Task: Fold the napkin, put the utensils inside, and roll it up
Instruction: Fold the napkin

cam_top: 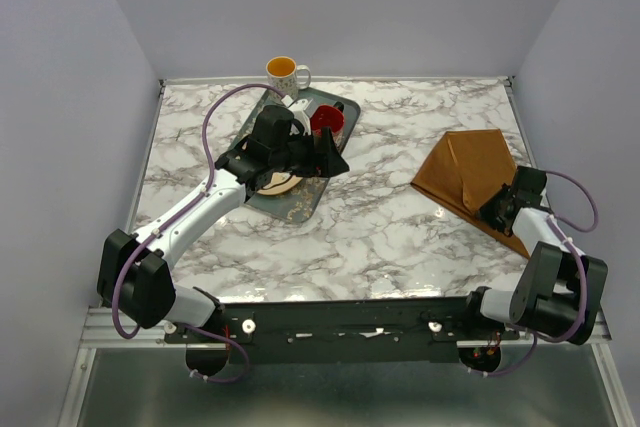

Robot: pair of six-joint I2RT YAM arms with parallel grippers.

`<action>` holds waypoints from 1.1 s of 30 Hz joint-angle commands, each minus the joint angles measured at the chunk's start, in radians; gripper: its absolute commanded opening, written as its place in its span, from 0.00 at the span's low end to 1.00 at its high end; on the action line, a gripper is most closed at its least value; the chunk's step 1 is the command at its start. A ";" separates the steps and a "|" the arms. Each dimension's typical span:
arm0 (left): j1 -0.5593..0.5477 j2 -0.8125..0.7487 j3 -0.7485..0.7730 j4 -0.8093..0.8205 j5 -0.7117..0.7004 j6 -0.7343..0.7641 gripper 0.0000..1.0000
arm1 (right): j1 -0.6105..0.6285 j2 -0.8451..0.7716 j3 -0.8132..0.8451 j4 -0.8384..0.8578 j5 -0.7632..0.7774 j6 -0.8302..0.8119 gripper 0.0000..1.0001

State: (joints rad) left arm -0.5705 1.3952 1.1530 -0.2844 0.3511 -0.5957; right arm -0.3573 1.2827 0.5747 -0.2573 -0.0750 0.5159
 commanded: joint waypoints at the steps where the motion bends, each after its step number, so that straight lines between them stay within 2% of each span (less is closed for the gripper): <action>1: 0.004 0.007 -0.015 0.022 0.025 -0.001 0.91 | -0.009 -0.029 -0.019 -0.005 0.040 0.018 0.25; 5: 0.004 0.004 -0.012 0.010 0.023 0.004 0.91 | -0.014 -0.080 -0.022 -0.045 0.064 0.038 0.28; 10: 0.004 -0.002 -0.015 0.013 0.025 0.005 0.91 | -0.014 -0.134 -0.021 -0.065 0.046 0.015 0.44; 19: 0.006 0.008 -0.019 0.031 0.038 -0.006 0.91 | -0.014 -0.051 0.037 -0.050 0.027 0.006 0.45; 21: 0.004 0.017 -0.016 0.036 0.046 0.000 0.91 | -0.014 -0.066 0.031 -0.033 0.027 0.010 0.43; 25: -0.009 0.057 -0.003 0.053 0.089 0.002 0.91 | -0.014 -0.072 0.031 -0.017 0.003 0.007 0.22; 26: -0.017 0.071 0.017 0.057 0.094 0.002 0.91 | -0.014 -0.068 0.036 -0.014 0.001 0.009 0.20; 28: -0.040 0.126 0.043 0.057 0.092 0.005 0.91 | -0.014 -0.053 0.050 0.000 0.000 0.013 0.17; 33: -0.124 0.275 0.163 0.096 0.078 -0.013 0.91 | -0.012 0.042 0.068 0.033 0.014 0.023 0.18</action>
State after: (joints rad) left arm -0.6346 1.5768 1.2251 -0.2405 0.4011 -0.5976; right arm -0.3634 1.2545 0.6094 -0.2722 -0.0654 0.5266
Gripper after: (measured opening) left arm 0.913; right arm 0.177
